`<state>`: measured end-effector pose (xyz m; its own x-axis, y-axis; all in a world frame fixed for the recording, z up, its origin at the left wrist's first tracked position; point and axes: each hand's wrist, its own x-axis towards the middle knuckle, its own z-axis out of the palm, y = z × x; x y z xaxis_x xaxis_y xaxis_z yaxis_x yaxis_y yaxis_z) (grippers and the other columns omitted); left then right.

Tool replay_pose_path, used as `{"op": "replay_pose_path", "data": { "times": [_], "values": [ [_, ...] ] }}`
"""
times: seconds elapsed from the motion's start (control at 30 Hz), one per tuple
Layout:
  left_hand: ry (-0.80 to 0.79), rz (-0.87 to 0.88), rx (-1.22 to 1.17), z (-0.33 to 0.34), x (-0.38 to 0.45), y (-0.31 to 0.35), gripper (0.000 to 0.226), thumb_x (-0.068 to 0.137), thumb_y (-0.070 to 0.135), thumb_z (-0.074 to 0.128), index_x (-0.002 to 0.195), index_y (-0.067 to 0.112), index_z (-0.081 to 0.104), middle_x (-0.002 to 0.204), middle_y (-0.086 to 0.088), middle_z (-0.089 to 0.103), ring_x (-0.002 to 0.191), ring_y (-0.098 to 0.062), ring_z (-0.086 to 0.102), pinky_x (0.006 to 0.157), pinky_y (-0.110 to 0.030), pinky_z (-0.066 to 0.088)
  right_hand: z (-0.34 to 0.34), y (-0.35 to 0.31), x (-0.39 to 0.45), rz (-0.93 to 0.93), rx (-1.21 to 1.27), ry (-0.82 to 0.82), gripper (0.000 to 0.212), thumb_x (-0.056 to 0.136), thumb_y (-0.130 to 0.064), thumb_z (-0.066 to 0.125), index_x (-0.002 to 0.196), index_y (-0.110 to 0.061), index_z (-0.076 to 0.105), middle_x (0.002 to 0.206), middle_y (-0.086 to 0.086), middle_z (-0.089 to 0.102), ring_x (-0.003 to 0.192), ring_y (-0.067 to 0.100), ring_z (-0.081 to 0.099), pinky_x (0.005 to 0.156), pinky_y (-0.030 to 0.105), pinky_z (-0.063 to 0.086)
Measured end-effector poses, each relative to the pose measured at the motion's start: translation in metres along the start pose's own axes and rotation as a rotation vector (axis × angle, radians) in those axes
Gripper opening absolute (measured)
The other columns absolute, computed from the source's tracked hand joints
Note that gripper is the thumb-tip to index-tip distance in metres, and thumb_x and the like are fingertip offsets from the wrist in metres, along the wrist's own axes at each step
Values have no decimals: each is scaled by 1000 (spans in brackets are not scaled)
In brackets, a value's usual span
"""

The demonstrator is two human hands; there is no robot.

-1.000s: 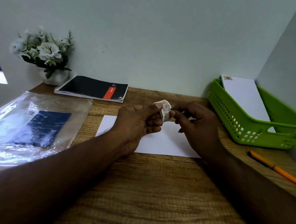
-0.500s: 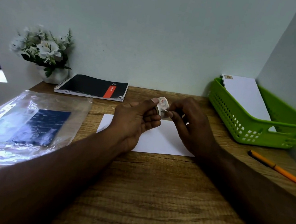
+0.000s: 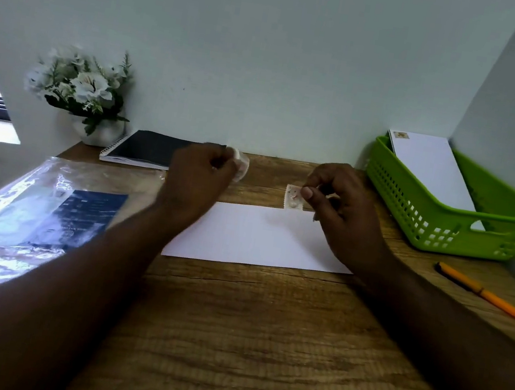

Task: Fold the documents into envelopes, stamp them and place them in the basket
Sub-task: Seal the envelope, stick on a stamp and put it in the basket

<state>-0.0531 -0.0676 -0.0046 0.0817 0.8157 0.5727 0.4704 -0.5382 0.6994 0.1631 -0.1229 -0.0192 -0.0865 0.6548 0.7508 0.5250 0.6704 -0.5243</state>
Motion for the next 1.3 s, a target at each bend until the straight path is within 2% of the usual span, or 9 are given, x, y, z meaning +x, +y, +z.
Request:
{"op": "replay_pose_path", "data": {
  "times": [0.23,0.4,0.5,0.63,0.73,0.87,0.97,1.13,1.3],
  "values": [
    [-136,-17,540,-17,18,-48,19,91,25,61,100,13,73,91,-6,71,77,-15,59,69,-30,42,-6,12,2,250,138,30,13,85,-25,65,78,-36,63,85,-18,62,76,9,56,67,49,48],
    [-142,-55,718,-15,16,-44,31,86,30,63,113,16,68,108,-10,66,98,-27,57,81,-38,48,-11,12,5,307,218,20,19,86,-8,67,77,-25,63,73,-19,63,71,-2,54,65,27,44],
    [-219,122,533,3,1,-15,40,90,25,59,130,19,58,130,-9,56,120,-29,48,99,-36,37,-17,12,8,355,276,28,22,81,-2,70,75,-22,64,69,-16,66,68,-3,57,66,18,45],
    [-650,331,396,40,-30,30,46,99,37,46,144,31,39,156,4,28,142,-16,23,113,-28,17,-30,16,10,392,305,81,19,74,5,74,80,-11,66,73,6,64,74,17,59,73,33,48],
    [-853,344,450,53,-37,38,47,100,44,36,146,34,34,155,8,29,141,-11,26,114,-29,20,-43,17,11,433,323,47,29,74,10,72,91,-10,58,65,1,62,65,7,62,64,18,50],
    [-757,352,465,51,-37,36,45,96,53,38,130,30,57,135,7,53,122,-9,46,100,-30,40,-59,24,11,500,184,-95,34,74,6,73,95,-15,56,72,8,67,62,5,62,51,15,44],
    [-680,354,418,54,-38,39,42,94,53,44,119,26,63,129,8,55,116,-7,47,90,-21,37,-62,28,9,555,125,-152,30,76,5,72,99,-11,59,78,11,68,62,5,62,51,18,43],
    [-786,212,362,63,-39,39,62,90,58,48,145,34,32,152,10,34,137,-9,32,105,-24,27,-62,43,4,613,119,-167,27,77,5,70,99,-10,63,82,22,68,72,31,57,65,42,42],
    [-831,260,400,64,-38,36,68,92,55,47,150,35,17,148,4,35,133,-14,32,103,-25,25,-59,48,1,633,147,-202,29,78,7,69,98,-13,61,76,13,67,69,25,59,61,33,46]
  ]
}}
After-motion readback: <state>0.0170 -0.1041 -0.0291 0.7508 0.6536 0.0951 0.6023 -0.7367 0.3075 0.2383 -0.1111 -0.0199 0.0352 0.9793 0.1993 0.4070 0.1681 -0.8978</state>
